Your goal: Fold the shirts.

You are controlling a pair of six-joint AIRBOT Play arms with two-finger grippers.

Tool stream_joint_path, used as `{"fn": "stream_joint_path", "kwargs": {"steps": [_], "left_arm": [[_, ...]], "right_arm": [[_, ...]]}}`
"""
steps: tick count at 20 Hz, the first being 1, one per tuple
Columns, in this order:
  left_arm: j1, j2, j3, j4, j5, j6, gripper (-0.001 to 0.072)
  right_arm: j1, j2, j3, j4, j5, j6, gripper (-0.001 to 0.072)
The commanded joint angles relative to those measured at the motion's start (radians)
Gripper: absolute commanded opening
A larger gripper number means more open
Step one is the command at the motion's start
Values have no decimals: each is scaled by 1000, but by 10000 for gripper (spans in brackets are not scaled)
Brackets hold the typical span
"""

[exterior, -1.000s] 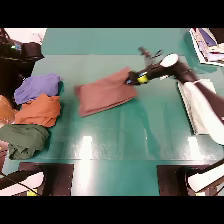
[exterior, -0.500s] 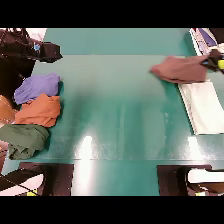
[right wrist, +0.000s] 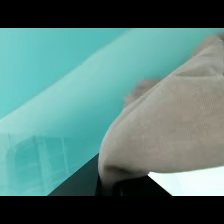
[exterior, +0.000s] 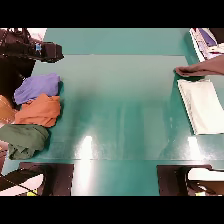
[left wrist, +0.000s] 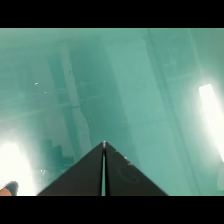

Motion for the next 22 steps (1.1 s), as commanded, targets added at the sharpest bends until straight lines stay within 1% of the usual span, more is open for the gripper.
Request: {"fn": "stream_joint_path", "kwargs": {"steps": [1,3,6,8,10,15,16,18,19,22], "left_arm": [[0,0,0,0,0,2,23],[0,0,0,0,-2,3,23],[0,0,0,2,-4,9,23],[0,0,0,4,-7,10,23],[0,0,0,4,-7,10,23],[0,0,0,4,-8,11,23],[0,0,0,4,-8,11,23],[0,0,0,4,-13,10,24],[0,0,0,4,-19,10,24],[0,0,0,4,-23,10,24]], "right_arm": [[-13,0,108,6,151,-2,18],[-20,9,123,1,219,-2,18],[-20,55,114,-106,270,3,18],[-20,114,47,-163,267,3,18],[-20,179,-53,-271,281,10,19],[-20,314,-302,-472,287,29,23],[-21,333,-341,-499,292,29,83],[-41,373,-415,-523,303,29,490],[-58,388,-439,-523,306,29,558],[-115,424,-460,-477,313,29,556]]}}
